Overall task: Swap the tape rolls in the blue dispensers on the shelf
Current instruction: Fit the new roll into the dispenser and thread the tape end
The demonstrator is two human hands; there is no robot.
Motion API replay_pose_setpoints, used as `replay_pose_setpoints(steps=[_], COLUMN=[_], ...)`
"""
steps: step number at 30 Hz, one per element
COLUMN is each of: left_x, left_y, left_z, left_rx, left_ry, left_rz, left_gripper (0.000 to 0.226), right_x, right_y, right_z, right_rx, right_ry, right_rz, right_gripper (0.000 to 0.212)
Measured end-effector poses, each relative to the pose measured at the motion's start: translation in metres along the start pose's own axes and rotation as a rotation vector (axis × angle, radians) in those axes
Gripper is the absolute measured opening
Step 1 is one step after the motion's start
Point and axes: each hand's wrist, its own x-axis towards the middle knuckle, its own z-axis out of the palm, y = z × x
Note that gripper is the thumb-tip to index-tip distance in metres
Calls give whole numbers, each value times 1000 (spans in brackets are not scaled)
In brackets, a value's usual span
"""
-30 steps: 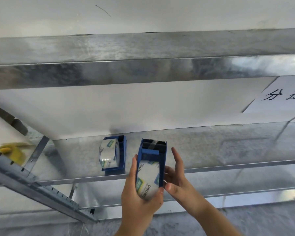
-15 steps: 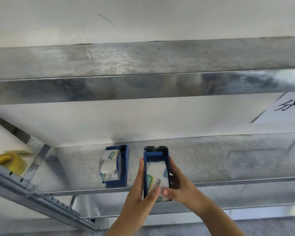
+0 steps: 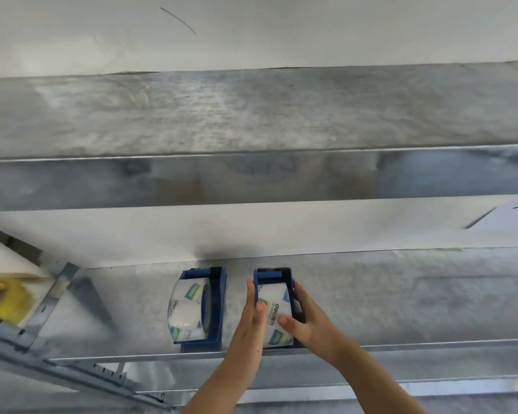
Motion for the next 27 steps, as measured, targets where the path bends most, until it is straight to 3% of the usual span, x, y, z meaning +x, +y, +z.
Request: replay_pose_setpoints(steps=[2,4,10,13,16,22,27], left_x=[4,9,18,21,21,16,13], left_y=[0,-2,3,3,5,6,4], left_z=[2,3,6,9,11,6,8], left_rx=[-22,3,66,32,32,59,74], left_ry=[5,14,24,13,16,-1,-8], left_rz=[-2,-4,4,8,12,-11,8], left_gripper=[80,83,66,62,58,69,65], right_x=[6,10,17,18,19,12,9], right_y=[-2,-6,-4,0,4,0,-2], right_z=[-4,-9,-25,-30,-30,-20,-20], right_rx=[-46,-156,-659,-783,-704,-294,-283], right_ry=[7,2,4,38,80,6,-5], right_rz=[3,13,51,63,44,57,50], right_gripper=[62,55,75,81,75,60,70])
